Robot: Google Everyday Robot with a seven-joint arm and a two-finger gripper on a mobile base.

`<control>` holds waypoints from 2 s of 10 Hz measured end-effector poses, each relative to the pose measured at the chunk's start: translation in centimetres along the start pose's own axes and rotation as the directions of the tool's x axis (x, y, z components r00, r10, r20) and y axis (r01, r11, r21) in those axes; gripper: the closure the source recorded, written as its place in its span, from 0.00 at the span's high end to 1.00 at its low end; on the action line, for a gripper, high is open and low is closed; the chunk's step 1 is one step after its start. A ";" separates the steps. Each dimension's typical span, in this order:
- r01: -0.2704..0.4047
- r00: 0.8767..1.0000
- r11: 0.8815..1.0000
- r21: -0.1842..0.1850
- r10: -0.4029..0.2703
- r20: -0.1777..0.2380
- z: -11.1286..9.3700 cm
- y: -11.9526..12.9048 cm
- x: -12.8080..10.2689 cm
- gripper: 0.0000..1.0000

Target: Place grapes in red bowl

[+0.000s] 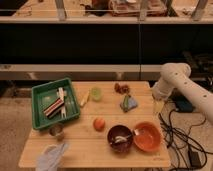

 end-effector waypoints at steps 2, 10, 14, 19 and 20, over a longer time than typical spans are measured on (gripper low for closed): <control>0.000 1.000 1.000 0.000 0.000 0.000 0.0 0.0 0.0 0.80; 0.000 1.000 1.000 0.000 0.000 0.000 0.0 0.0 0.0 0.80; 0.006 1.000 1.000 0.005 -0.006 0.003 -0.1 -0.2 -0.1 0.80; 0.055 0.995 0.982 0.182 -0.069 0.073 -0.3 -7.8 -3.5 0.80; 0.053 0.992 0.972 0.230 -0.077 0.096 -0.4 -10.1 -4.5 0.80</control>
